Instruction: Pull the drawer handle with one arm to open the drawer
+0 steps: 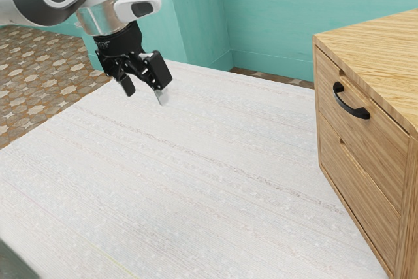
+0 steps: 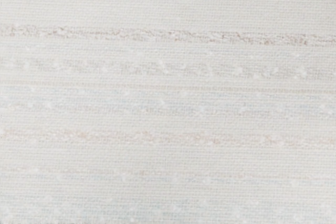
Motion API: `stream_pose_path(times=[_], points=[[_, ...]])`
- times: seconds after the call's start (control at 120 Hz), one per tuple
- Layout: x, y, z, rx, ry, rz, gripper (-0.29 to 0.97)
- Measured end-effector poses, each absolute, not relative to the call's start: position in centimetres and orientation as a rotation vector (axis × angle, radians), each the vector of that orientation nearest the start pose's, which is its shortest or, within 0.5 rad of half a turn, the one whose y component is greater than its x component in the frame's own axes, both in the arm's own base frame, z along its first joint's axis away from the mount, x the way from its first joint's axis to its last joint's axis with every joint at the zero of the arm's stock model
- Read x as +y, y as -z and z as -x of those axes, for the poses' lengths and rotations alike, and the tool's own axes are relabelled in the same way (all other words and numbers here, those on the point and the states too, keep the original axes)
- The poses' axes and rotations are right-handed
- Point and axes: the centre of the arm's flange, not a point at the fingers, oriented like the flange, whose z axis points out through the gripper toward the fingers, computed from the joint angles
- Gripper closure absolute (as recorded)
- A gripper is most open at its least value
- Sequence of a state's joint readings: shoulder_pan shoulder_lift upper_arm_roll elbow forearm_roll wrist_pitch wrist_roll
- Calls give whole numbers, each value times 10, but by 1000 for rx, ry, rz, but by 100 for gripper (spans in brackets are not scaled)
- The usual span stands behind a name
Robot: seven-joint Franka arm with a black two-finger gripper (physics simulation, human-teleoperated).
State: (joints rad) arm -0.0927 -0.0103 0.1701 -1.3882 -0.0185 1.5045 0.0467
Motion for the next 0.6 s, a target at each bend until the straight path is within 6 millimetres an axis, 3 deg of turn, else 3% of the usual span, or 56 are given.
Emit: stream_pose_path(times=[0.267,0.308,0.375,0.433,0.6], points=[[67,-712,-537,-113,207,3142,0],[70,-733,-532,-124,266,3134,0],[74,-786,-513,-149,400,3109,0],[78,-805,-503,-189,431,3101,0],[90,-791,-509,-421,335,3102,0]])
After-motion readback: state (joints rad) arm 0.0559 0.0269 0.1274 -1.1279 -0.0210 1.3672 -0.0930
